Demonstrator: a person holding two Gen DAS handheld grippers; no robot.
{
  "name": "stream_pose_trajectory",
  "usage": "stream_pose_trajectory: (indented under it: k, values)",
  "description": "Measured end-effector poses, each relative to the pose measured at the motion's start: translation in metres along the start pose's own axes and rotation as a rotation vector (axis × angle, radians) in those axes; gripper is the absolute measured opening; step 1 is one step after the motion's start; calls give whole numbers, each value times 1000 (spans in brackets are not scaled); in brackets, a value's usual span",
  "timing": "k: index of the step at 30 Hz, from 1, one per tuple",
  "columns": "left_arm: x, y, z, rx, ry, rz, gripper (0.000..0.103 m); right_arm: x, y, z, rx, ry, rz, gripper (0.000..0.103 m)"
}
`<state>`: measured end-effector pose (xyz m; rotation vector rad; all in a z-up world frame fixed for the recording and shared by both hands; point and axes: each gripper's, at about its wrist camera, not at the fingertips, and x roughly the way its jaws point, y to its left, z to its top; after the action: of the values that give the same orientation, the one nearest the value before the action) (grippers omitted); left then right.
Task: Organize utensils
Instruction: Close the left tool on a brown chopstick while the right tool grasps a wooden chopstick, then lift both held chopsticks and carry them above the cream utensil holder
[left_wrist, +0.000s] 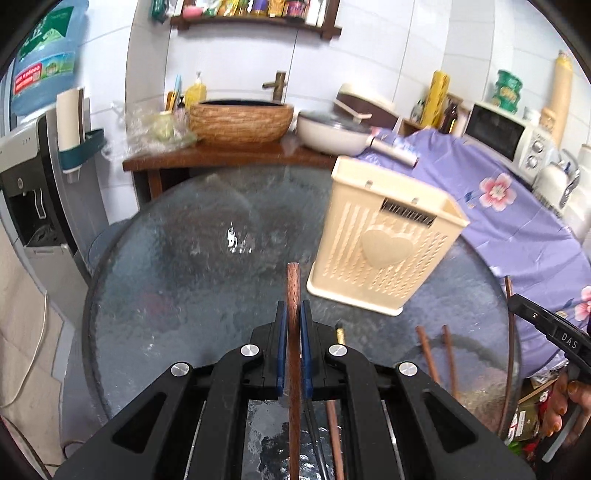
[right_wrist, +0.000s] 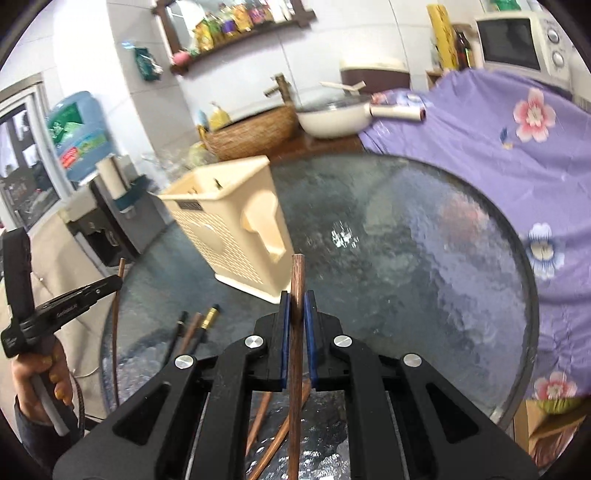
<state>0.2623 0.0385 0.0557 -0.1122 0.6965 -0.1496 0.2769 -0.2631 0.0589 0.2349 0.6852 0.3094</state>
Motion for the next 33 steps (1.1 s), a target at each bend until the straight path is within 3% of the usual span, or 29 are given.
stream_pose_trajectory:
  k: [10, 23, 33]
  values:
    - [-48, -5, 10, 42, -105, -11, 7, -53, 11, 15, -50, -71, 89, 8]
    - [-88, -5, 23, 57, -195, -30, 6, -104, 27, 38, -101, -144, 122, 8]
    - [-108, -18, 75, 75, -284, -46, 6, -118, 51, 96, -162, -187, 110, 7]
